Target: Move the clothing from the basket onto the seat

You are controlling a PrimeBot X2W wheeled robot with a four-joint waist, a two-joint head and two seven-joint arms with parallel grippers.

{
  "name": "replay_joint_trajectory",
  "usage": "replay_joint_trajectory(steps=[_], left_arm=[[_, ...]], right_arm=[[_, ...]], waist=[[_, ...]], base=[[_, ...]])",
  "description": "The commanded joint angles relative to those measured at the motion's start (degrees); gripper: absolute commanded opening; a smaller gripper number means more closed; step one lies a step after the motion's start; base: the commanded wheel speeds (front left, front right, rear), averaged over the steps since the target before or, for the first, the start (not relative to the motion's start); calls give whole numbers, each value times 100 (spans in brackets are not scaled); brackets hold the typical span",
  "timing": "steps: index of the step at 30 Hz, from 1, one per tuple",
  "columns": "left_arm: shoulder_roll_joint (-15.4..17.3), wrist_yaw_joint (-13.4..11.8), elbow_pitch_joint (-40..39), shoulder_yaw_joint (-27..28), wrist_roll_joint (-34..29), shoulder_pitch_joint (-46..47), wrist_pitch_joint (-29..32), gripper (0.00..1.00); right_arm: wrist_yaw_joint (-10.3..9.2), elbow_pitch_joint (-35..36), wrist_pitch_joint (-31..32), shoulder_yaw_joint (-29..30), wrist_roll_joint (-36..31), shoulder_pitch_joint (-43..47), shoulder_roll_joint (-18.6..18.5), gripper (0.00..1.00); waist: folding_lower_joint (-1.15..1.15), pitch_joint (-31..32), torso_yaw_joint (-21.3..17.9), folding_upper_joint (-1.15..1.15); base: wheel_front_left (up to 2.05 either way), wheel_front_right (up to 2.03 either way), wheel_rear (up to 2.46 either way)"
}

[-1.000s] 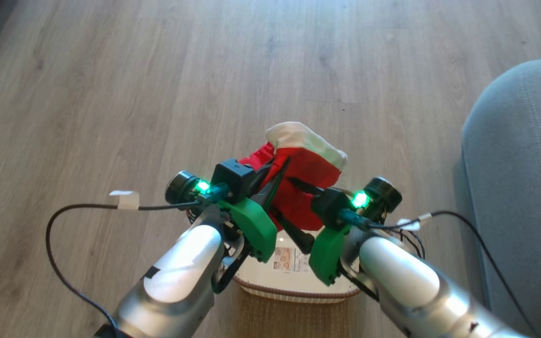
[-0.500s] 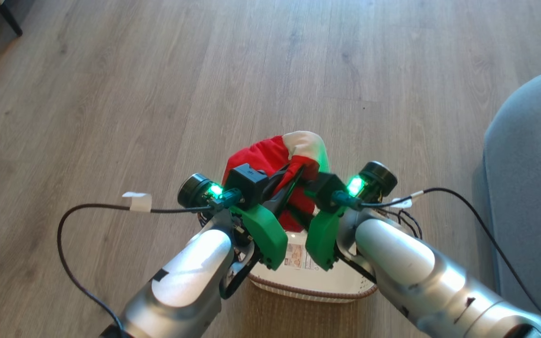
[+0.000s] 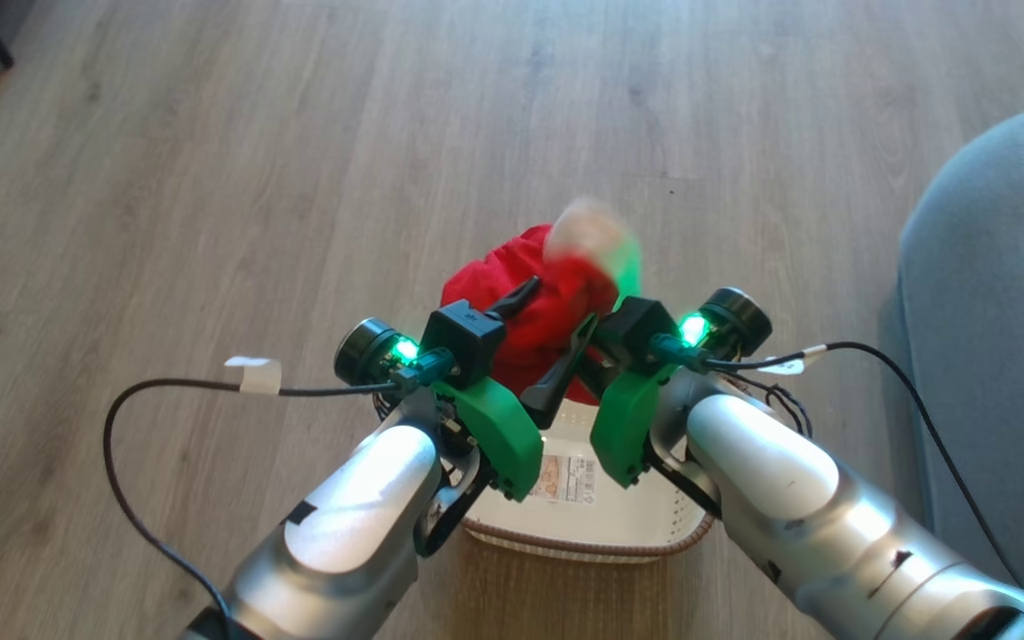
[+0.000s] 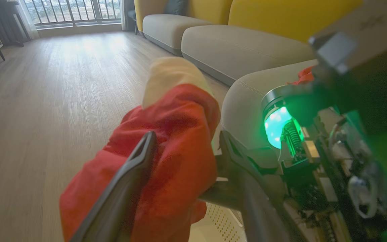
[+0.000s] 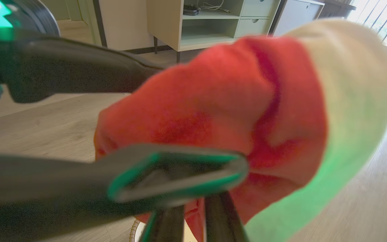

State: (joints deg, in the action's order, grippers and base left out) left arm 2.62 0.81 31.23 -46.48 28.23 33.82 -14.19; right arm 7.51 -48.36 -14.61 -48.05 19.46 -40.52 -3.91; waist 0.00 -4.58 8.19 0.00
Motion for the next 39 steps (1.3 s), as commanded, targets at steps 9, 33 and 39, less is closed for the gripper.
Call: replay_joint_trajectory(steps=[9, 33, 39], left_arm=[[156, 23, -68, 323, -80, 245, -77, 100], [571, 263, -618, 1107, -630, -233, -80, 100], [664, 314, -810, 1300, -801, -391, -81, 100]], right_arm=[[-2, 147, -39, 721, -375, 175, 102, 0], [-2, 2110, -39, 3004, -1105, 1277, 102, 0], [-2, 2551, -39, 3137, -1006, 1550, 102, 0]], waist=[[0, -95, -415, 0], [0, -434, -2932, 0], [0, -509, -3581, 0]], base=[[0, 0, 0], [0, 0, 0], [0, 0, 0]])
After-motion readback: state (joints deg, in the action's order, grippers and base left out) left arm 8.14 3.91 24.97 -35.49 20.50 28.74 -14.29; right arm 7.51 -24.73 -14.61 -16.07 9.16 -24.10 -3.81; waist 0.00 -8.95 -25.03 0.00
